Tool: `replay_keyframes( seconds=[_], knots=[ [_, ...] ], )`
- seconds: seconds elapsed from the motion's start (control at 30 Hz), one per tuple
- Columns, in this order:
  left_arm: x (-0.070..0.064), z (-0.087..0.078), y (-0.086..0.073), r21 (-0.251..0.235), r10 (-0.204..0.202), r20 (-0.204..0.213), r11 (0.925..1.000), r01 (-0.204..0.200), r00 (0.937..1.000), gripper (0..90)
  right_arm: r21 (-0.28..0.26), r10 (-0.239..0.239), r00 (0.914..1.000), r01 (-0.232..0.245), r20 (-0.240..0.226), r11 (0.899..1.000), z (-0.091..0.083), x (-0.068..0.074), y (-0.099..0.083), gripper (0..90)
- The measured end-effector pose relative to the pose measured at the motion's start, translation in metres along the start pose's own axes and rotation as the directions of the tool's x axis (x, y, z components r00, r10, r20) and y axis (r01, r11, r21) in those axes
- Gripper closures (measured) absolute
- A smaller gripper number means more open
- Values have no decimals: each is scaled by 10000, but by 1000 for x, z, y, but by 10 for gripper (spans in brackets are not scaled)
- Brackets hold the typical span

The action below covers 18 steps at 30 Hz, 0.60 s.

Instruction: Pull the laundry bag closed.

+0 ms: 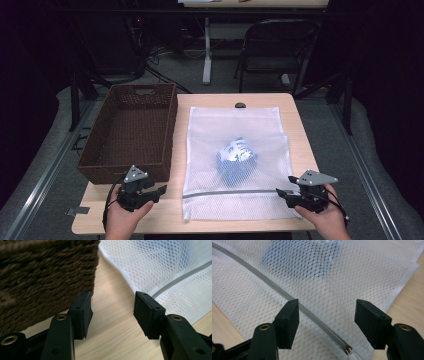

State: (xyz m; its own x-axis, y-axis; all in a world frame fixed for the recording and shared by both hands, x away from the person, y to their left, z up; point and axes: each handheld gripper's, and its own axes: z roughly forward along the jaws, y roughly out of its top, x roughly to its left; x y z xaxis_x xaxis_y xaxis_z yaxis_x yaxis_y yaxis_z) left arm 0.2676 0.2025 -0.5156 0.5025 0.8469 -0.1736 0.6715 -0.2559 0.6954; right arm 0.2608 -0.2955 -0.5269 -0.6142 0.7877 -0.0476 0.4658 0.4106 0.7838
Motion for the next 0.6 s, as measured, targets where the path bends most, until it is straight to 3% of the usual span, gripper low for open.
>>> replay_keyframes(
  seconds=[0.23, 0.4, 0.6],
  knots=[
    [14, -3, -18, -170, -342, -100, 9993, 341, 9994, 476, -555, 13, 9999, -6, 124, 9985, 0, 6, -8, 364],
    [24, -5, -27, -260, -672, -215, 9974, 666, 9975, 471, -373, 19, 9999, -13, 166, 9993, 3, 2, -16, 363],
    [32, -4, -33, -331, -928, -402, 9953, 915, 9949, 467, -282, 340, 9993, -337, 124, 9990, 9, -3, -26, 364]
  ],
)
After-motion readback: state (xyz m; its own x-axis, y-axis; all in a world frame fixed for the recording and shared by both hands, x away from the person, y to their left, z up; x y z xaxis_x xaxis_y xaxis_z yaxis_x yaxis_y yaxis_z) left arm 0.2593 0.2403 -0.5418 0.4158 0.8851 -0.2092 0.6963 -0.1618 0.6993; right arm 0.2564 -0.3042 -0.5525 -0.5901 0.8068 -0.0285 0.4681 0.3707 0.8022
